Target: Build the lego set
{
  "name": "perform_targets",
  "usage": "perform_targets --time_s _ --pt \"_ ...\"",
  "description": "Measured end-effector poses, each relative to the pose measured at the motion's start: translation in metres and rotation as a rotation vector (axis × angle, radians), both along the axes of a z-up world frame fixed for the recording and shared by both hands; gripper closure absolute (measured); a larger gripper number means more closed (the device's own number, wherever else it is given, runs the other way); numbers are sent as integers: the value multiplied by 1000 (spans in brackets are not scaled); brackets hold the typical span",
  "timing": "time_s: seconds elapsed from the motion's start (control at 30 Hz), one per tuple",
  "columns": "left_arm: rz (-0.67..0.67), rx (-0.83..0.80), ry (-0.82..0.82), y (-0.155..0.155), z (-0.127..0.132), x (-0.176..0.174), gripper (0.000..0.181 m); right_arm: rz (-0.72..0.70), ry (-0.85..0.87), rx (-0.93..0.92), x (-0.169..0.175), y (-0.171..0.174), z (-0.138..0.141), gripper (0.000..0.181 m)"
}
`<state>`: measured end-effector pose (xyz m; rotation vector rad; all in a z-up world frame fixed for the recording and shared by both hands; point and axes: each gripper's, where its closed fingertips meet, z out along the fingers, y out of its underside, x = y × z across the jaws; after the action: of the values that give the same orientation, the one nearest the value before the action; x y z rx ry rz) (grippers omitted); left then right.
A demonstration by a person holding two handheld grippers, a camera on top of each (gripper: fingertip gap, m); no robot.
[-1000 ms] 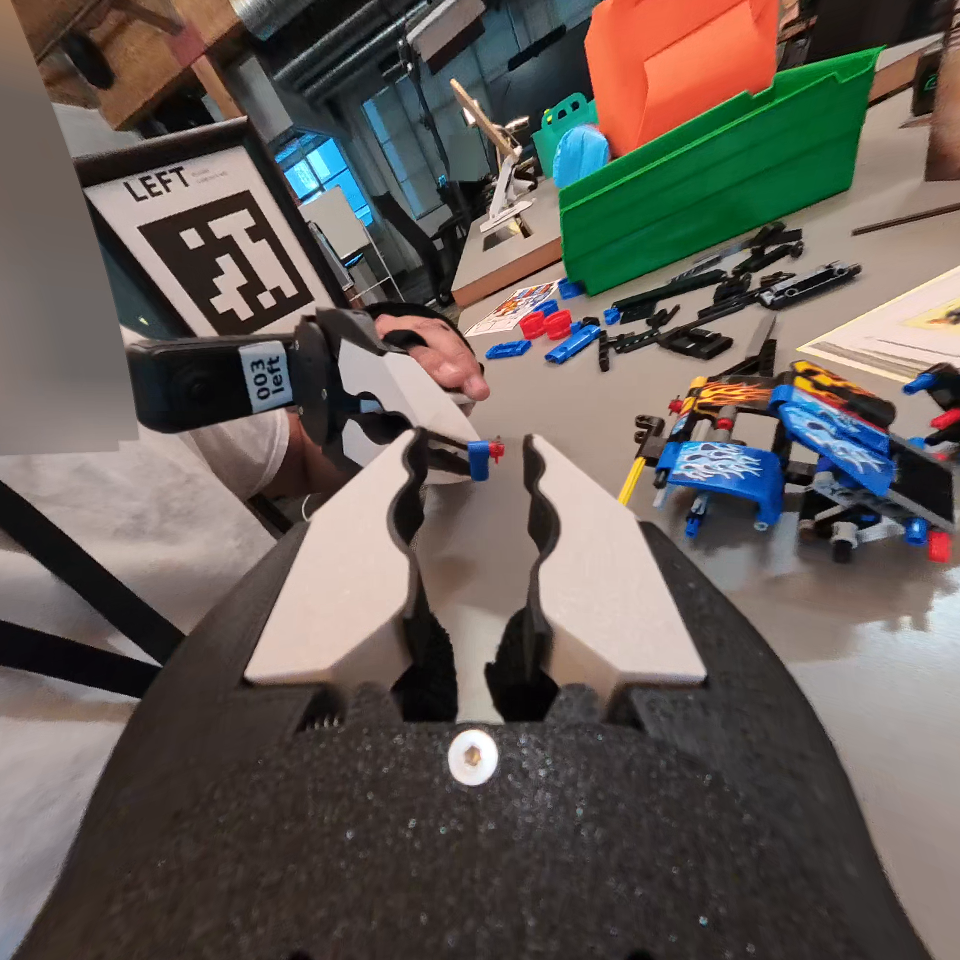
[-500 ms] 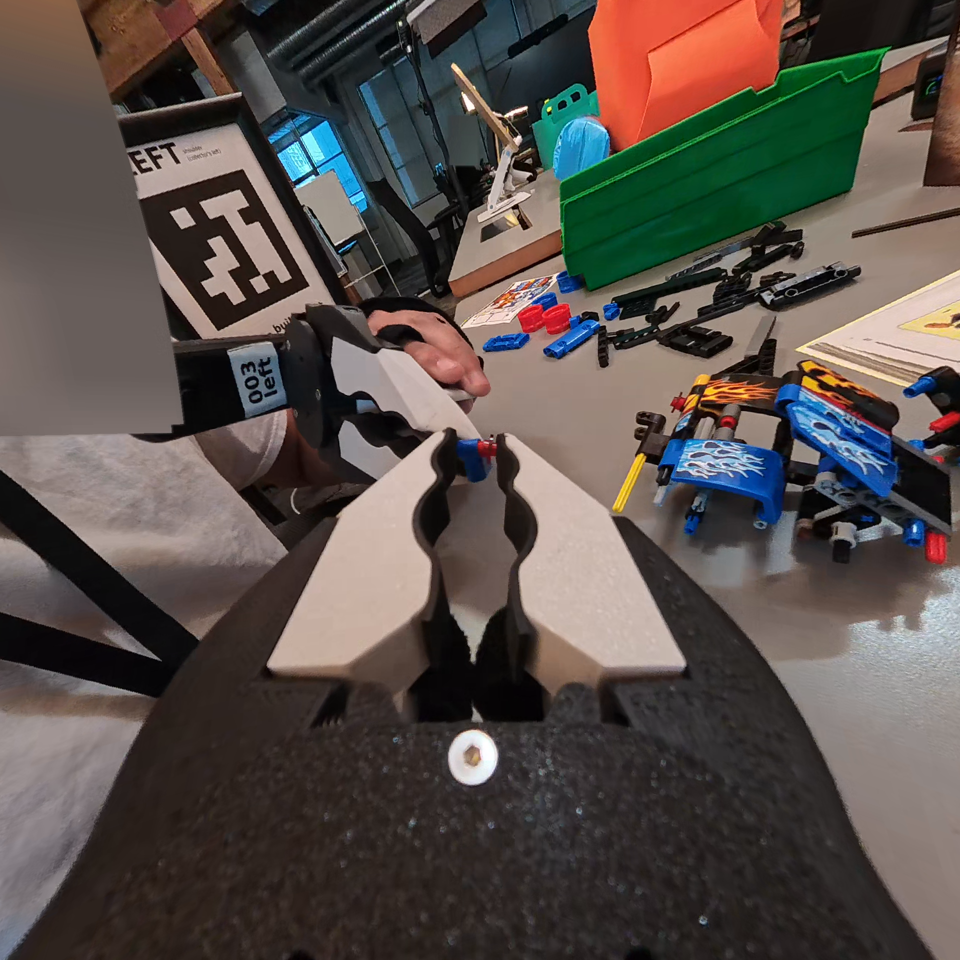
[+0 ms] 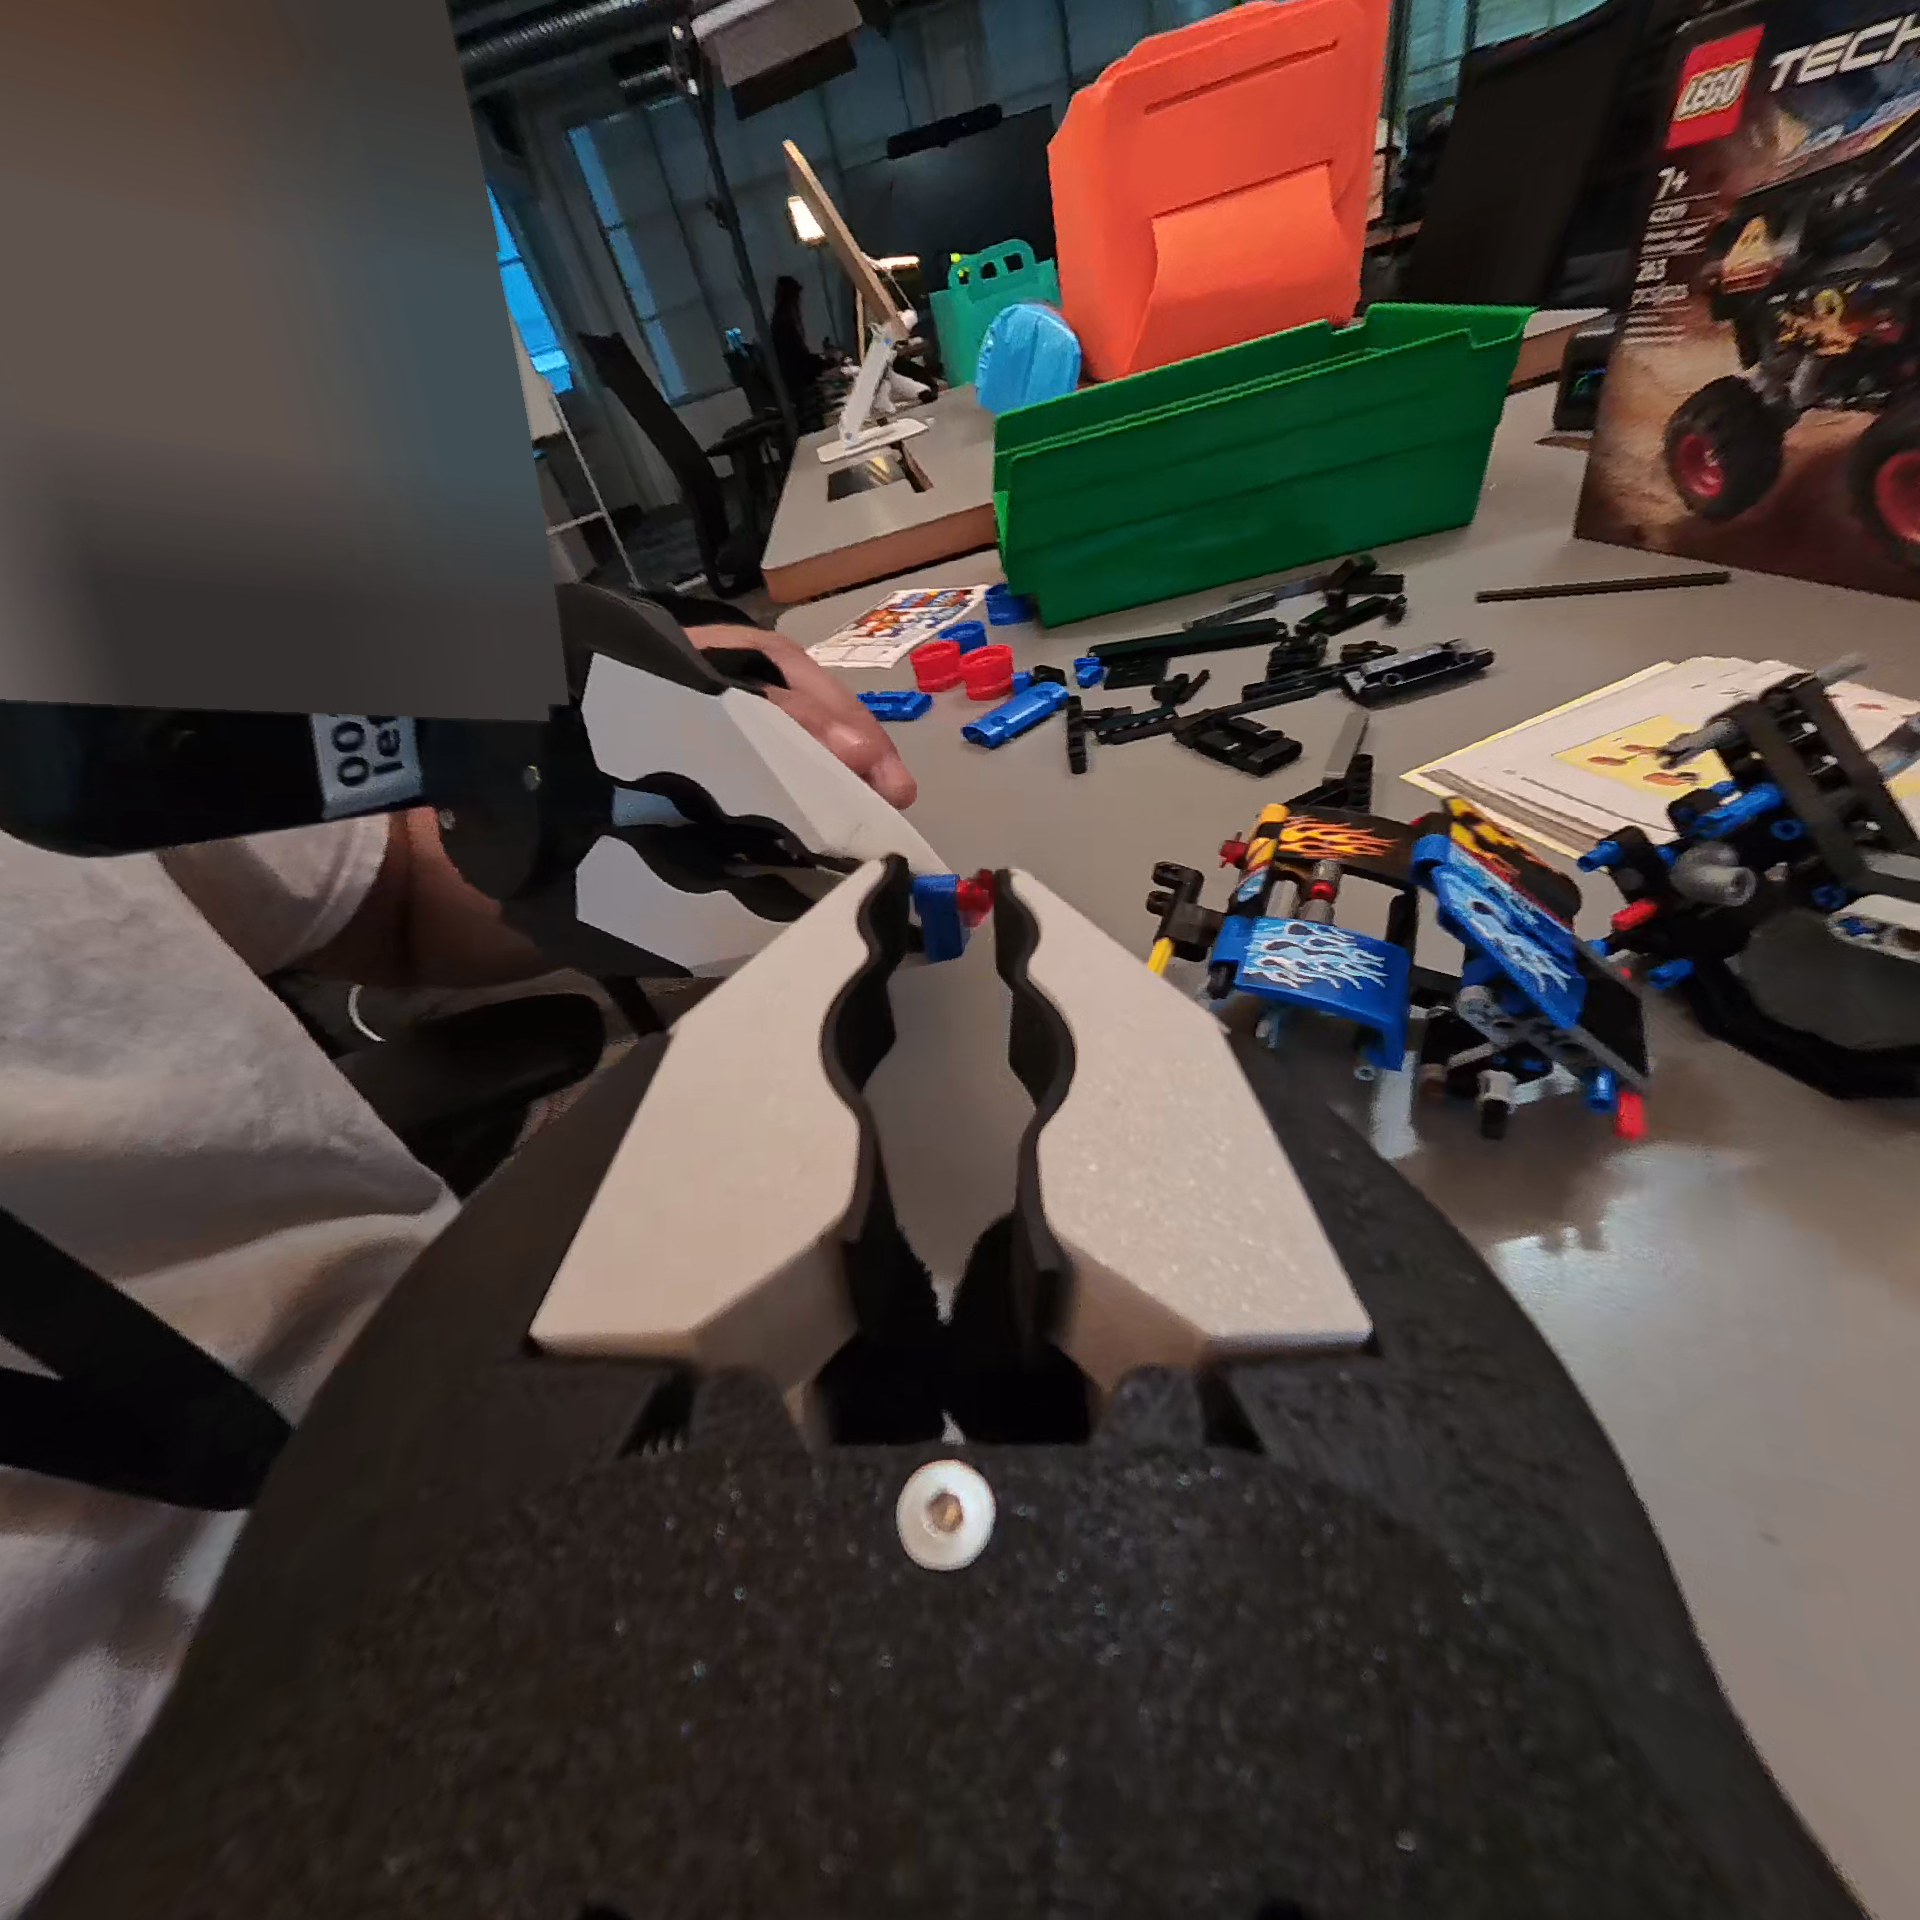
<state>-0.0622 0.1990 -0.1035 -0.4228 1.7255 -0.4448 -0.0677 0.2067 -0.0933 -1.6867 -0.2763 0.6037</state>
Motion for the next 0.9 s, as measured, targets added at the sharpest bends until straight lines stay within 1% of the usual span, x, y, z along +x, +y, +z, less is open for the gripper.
perform_targets --time_s 0.27,0.4,0.63,0.73,0.9 --pt "18 -20 15 2 -4 2 176 -18 -29 -9 2 2 -4 167" --pt "-2 15 21 0 -5 0 175 10 -14 -23 -1 0 -4 168" --pt "-26 54 85 -2 -5 -3 176 33 -42 -8 -5 -3 -5 169" --pt "-43 61 95 -4 -5 -3 176 58 -23 -19 -6 -6 -5 169" --pt "-8 69 82 -1 -4 -2 176 22 -27 -3 -3 -2 -3 169"
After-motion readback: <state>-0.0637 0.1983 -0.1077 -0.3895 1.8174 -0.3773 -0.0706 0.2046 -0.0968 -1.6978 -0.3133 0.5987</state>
